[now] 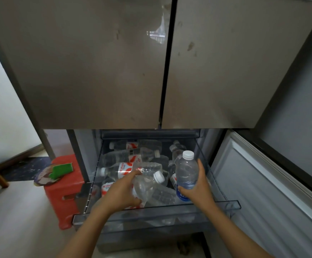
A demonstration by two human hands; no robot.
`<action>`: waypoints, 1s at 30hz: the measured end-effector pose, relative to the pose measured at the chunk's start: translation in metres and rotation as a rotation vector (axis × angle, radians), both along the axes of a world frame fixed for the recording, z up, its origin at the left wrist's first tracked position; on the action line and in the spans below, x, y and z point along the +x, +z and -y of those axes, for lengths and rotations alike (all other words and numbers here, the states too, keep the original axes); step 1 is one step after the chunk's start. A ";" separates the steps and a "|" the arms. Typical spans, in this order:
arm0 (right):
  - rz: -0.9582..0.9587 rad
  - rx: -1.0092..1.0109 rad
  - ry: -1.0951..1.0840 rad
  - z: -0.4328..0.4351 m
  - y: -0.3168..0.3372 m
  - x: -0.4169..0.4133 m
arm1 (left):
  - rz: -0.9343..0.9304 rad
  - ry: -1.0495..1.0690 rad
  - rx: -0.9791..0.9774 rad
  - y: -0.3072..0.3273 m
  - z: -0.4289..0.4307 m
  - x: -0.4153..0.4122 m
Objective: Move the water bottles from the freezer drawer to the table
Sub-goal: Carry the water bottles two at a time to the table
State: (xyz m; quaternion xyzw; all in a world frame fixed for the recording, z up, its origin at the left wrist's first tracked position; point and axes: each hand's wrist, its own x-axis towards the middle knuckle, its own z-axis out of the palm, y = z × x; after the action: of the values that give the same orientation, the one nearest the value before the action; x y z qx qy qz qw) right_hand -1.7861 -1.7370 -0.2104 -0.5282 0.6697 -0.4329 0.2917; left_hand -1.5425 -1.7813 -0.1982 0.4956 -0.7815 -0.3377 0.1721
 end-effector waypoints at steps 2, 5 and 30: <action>0.006 -0.003 -0.007 -0.001 0.002 0.001 | -0.090 0.077 -0.034 0.002 -0.006 0.003; -0.002 -0.008 -0.019 -0.004 0.003 0.003 | -0.302 0.189 -0.050 0.008 -0.014 0.010; 0.183 -0.316 0.484 0.008 0.141 0.086 | -0.887 0.703 -0.358 0.114 -0.055 0.069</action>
State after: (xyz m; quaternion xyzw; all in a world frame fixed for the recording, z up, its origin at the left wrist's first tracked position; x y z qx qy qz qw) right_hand -1.7003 -1.7446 -0.0699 -0.6700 0.4198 -0.4956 0.3597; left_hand -1.4731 -1.7260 -0.0843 0.4995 -0.4686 -0.2982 0.6648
